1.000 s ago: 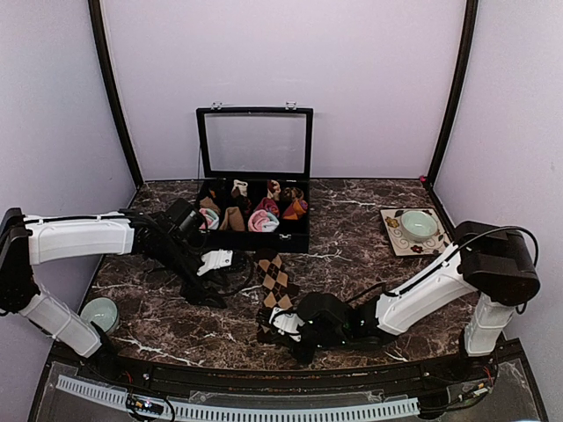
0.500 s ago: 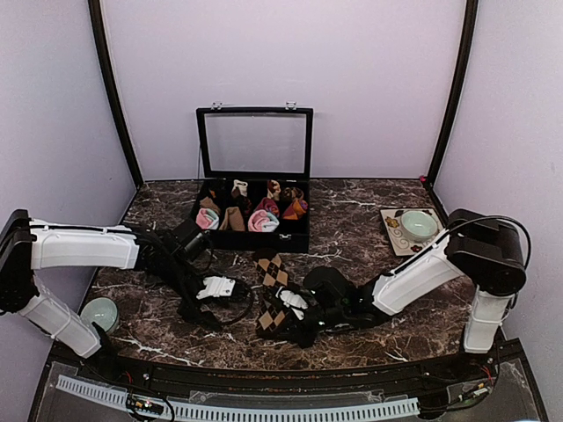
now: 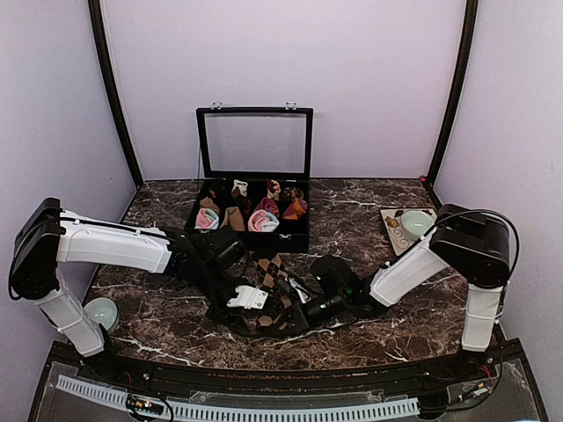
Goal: Roll the socks
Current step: Roll the sock at the center of the board.
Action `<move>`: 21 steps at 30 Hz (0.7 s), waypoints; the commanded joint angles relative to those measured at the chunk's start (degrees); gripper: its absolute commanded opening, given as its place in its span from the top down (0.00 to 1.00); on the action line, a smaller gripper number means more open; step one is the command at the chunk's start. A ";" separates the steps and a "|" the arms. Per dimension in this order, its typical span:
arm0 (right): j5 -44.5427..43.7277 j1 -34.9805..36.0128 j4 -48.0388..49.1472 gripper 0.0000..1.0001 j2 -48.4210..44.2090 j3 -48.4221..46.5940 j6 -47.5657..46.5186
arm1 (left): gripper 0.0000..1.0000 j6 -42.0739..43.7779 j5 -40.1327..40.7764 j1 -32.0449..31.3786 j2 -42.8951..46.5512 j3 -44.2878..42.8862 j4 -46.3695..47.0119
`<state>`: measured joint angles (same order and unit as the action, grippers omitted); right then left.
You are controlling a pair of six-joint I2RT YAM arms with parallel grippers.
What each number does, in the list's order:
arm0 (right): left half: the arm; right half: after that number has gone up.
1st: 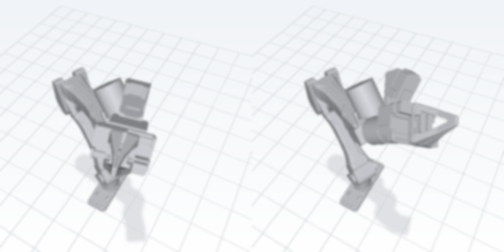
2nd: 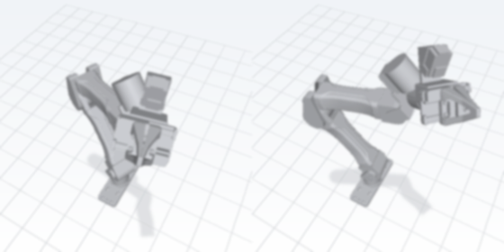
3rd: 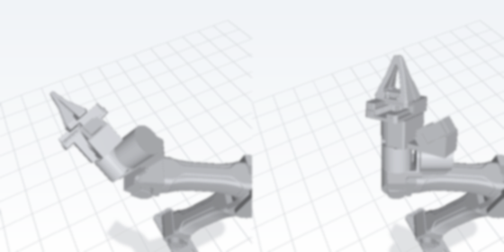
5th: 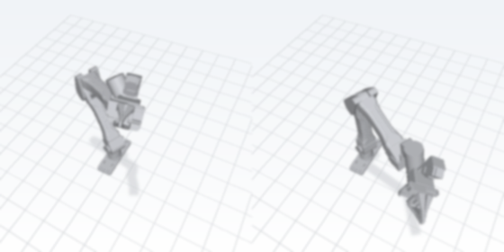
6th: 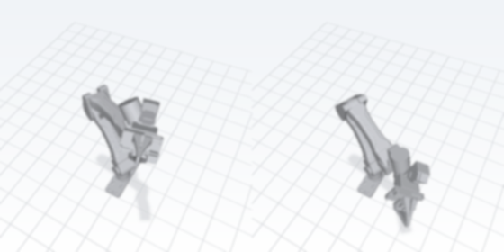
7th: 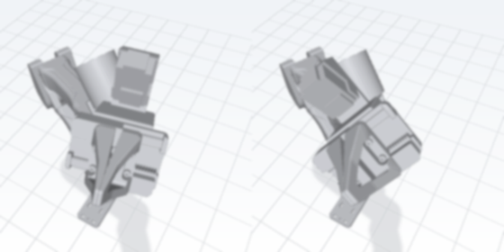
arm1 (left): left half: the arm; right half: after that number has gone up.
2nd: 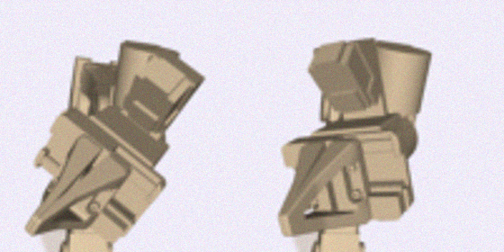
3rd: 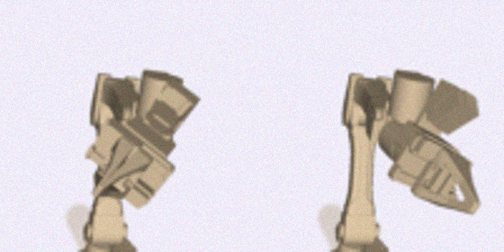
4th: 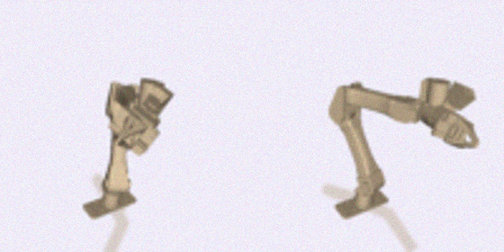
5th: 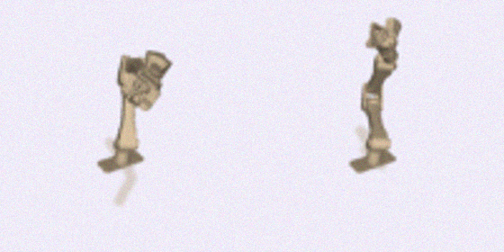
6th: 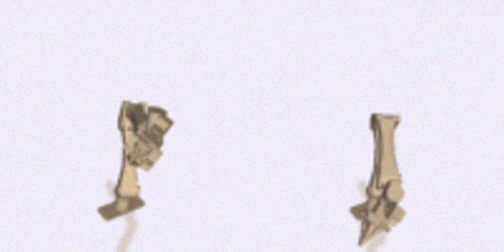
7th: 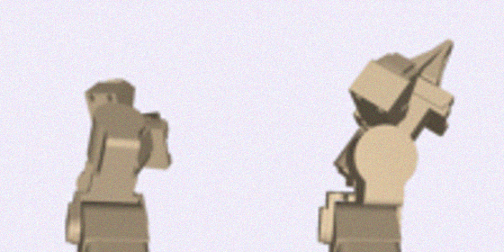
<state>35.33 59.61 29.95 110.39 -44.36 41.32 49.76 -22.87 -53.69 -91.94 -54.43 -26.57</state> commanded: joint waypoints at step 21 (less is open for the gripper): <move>4.48 -1.78 9.27 1.00 5.16 -1.69 16.42 | 0.49 0.76 2.25 -4.17 -4.47 0.09 5.04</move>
<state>39.24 58.22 34.33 114.24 -46.48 55.24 49.30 -22.72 -56.82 -95.37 -55.18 -23.38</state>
